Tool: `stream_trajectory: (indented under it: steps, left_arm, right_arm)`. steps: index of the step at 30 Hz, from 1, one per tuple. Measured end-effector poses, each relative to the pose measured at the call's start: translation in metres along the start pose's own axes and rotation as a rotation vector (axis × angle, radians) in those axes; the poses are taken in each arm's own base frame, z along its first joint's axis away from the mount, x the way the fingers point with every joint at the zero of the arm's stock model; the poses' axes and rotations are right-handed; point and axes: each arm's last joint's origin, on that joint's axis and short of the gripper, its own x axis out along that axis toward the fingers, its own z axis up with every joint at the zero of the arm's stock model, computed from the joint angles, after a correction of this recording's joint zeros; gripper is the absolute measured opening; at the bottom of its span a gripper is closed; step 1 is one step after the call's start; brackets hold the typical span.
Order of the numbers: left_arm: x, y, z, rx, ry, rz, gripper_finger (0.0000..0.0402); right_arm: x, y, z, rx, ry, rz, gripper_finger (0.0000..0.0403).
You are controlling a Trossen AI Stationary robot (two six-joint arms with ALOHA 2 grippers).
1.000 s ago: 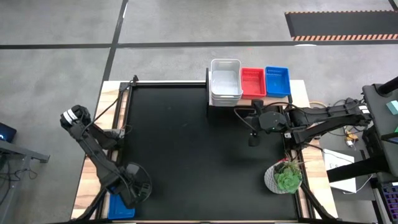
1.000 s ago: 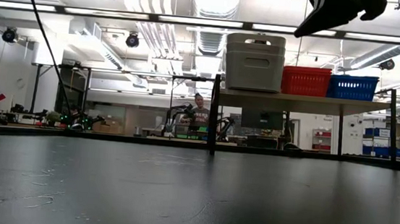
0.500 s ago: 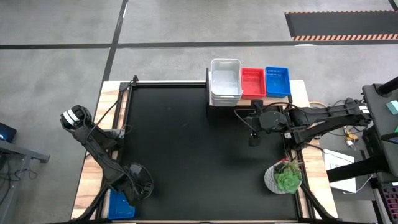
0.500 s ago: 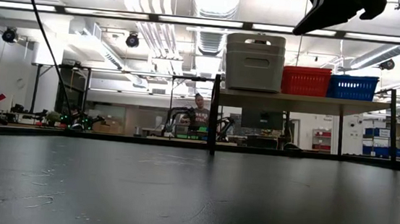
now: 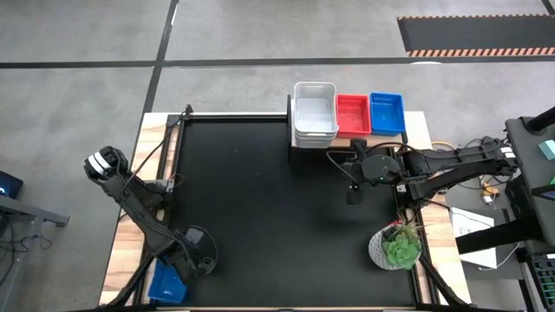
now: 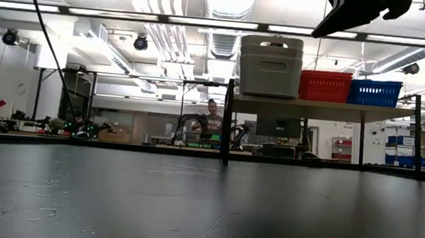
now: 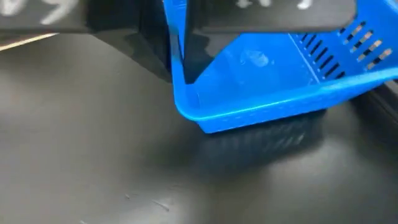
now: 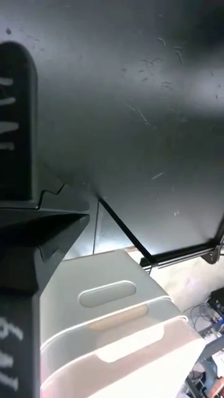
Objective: Stack baskets on shelf by color
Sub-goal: Stack the blue bin on top of the blue bins on the shelf
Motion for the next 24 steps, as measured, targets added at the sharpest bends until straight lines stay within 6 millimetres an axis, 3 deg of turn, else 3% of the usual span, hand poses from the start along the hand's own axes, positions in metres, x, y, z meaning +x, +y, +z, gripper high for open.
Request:
stream_trajectory:
  steps: [4,9,18,24]
  left_arm:
    - [0.000,-0.001,0.001,0.075,0.001,-0.003,0.0010]
    - [-0.003,-0.011,0.009,0.298,-0.018,-0.062,0.0004]
    - [-0.055,-0.066,0.064,0.772,-0.331,-0.218,0.0000]
    - [-0.073,-0.082,0.101,1.191,-0.568,-0.144,0.0000]
  right_arm:
    - [0.000,0.001,0.000,0.016,-0.001,0.026,0.0009]
    - [0.000,0.002,0.000,0.032,-0.005,0.048,0.0009]
    - [-0.001,0.004,0.000,0.084,-0.008,0.061,0.0009]
    - [0.001,0.010,0.000,0.068,-0.003,0.080,0.0009]
